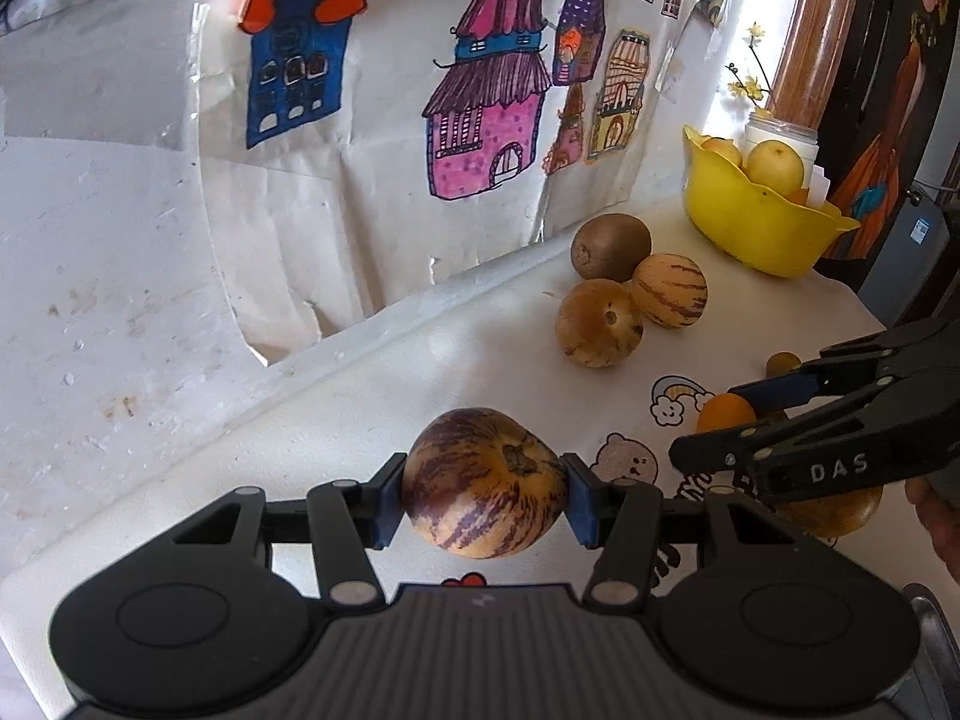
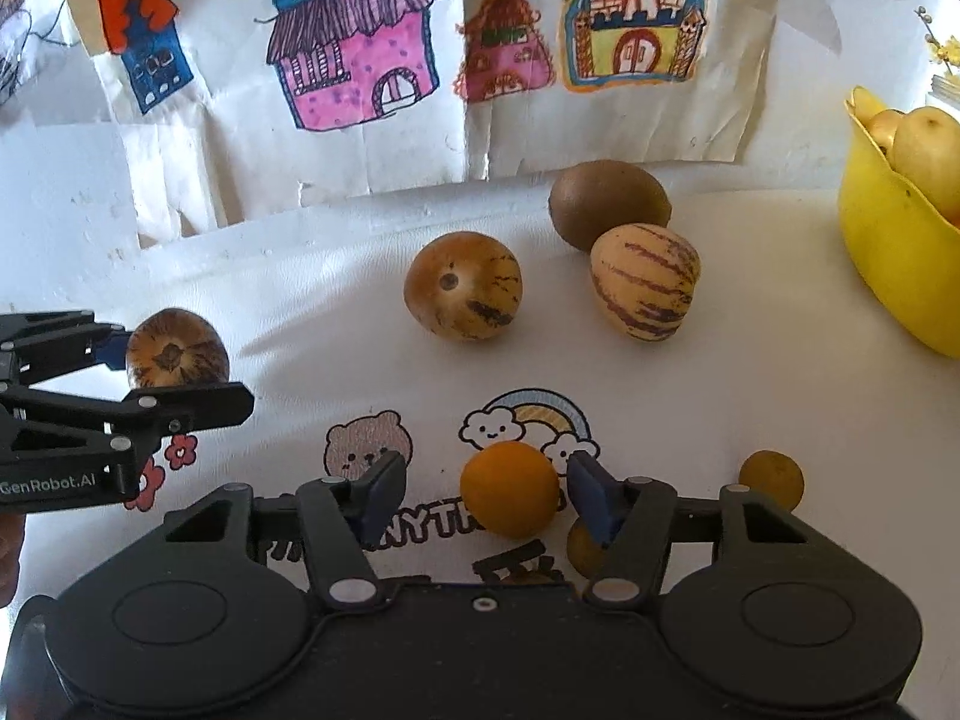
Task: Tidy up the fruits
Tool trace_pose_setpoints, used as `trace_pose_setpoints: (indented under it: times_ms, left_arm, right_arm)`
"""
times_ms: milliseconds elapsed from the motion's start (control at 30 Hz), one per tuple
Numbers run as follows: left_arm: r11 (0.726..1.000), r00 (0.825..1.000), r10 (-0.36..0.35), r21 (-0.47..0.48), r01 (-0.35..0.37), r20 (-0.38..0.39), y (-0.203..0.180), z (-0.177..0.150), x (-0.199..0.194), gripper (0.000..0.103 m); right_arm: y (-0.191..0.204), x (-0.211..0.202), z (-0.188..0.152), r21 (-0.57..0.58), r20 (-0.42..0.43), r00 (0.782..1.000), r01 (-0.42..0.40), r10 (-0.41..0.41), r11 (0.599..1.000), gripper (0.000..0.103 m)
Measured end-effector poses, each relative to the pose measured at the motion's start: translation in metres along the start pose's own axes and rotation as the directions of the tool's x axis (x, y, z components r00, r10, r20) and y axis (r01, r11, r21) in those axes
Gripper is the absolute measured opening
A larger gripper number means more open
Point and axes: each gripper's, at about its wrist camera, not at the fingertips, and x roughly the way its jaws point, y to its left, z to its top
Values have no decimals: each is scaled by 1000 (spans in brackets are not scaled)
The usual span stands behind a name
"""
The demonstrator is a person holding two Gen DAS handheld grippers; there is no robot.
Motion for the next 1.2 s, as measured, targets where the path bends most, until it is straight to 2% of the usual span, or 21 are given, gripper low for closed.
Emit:
trace_pose_setpoints:
  times_ms: [167,233,300,333,600,867,1067,1200]
  left_arm:
    - [1000,1000,2,-1,-2,0,0,2,2,57]
    - [1000,1000,5,-2,-5,-4,0,2,3,57]
    - [1000,1000,4,-8,-4,-8,1,1,4,57]
    - [1000,1000,6,-7,-6,-9,1,0,4,57]
    - [1000,1000,17,9,-17,-25,-3,-4,7,57]
    - [999,999,38,15,-37,-23,-2,-5,6,57]
    - [999,999,40,8,-40,-11,0,-6,-7,57]
    - [999,999,36,3,-36,8,-3,-7,-25,57]
  right_arm:
    - [1,4,-1,-6,-12,1000,8,-9,1000,54]
    - [1,3,-1,-16,-18,1000,17,-17,1000,49]
    - [2,1,-2,-18,-19,999,29,-30,999,38]
    - [1,0,-2,-17,-20,999,31,-32,999,37]
    - [4,-5,-7,-12,-21,999,24,-24,1000,37]
    - [29,-23,-6,-55,11,1000,-16,16,998,36]
    - [40,-49,-11,-51,48,999,-20,22,999,36]
    - [41,-79,-20,8,86,995,-42,41,999,36]
